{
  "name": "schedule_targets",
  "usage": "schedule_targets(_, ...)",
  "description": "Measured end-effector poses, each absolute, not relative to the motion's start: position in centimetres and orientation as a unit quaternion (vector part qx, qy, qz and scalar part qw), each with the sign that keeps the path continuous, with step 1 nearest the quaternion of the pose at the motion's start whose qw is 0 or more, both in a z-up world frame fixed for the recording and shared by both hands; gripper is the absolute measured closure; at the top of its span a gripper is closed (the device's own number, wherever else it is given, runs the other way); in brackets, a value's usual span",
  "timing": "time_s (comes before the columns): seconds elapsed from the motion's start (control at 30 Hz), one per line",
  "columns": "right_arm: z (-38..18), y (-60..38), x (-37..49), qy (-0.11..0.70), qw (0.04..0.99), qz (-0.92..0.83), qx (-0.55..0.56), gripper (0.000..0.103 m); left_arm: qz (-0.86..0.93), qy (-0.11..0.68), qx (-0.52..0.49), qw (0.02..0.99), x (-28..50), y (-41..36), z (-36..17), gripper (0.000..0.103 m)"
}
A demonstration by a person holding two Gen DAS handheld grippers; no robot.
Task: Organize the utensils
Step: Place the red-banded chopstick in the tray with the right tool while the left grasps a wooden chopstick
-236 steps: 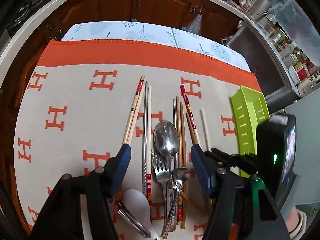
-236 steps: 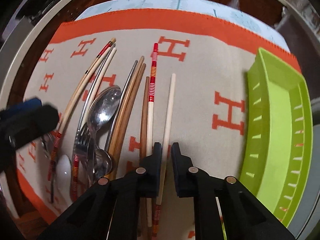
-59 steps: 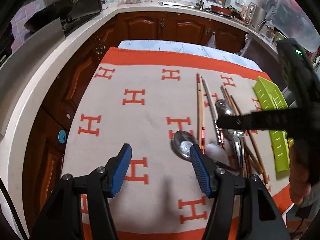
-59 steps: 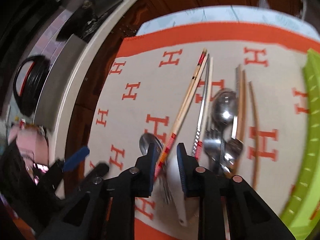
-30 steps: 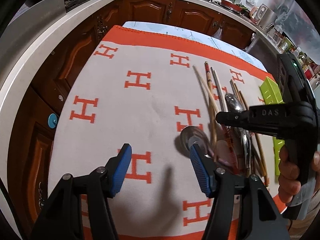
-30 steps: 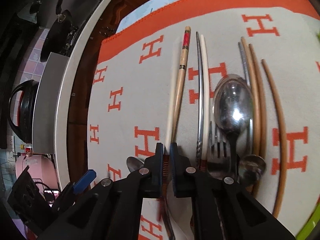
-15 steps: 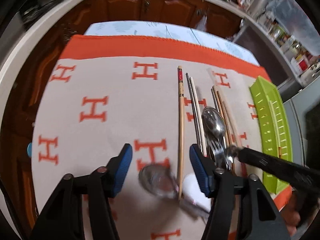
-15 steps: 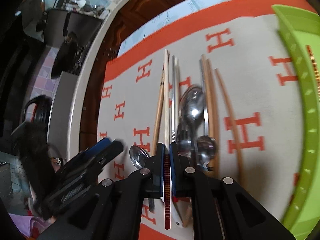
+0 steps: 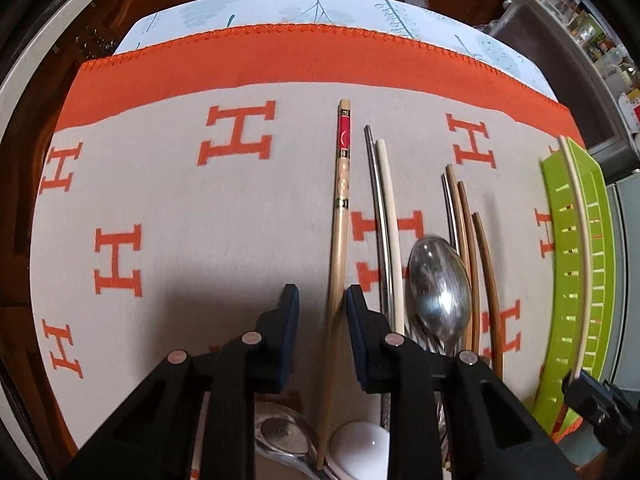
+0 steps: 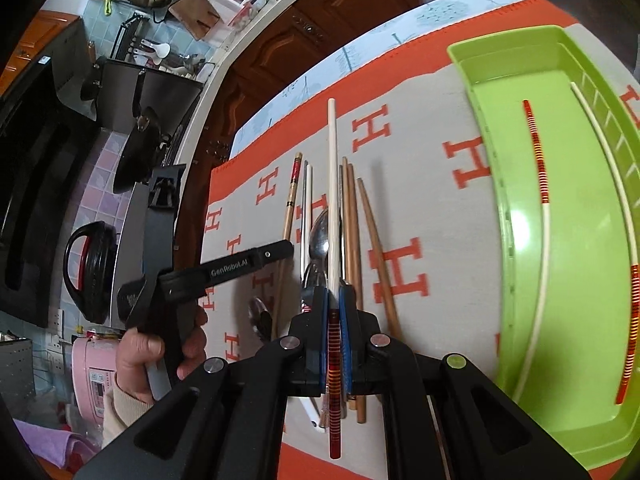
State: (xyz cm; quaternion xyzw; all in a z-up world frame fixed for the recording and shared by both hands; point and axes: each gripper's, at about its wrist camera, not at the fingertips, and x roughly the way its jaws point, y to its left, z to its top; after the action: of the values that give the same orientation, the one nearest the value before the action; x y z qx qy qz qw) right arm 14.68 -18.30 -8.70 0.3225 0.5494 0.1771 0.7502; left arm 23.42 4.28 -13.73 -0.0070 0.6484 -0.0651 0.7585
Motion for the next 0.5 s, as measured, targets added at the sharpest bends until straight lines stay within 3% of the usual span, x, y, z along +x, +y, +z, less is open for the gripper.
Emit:
schedule_targets(0.17,-8.7,-19.5,14.5,0.541,0.752,0.176,0.331,0.098,-0.047,0.644,0.01,0.764,24.7,3.0,-13.8,0.082)
schedule_targets(0.2,-8.6,-19.9,14.4,0.539,0.753,0.175,0.333,0.098,-0.044,0.64,0.015,0.767,24.7,2.7,-13.7,0.099)
schedule_targets(0.5,-6.9,-24.1,12.1,0.514,0.765,0.162,0.353,0.098,-0.047,0.639,-0.063,0.765,23.3,4.2,-11.4,0.099)
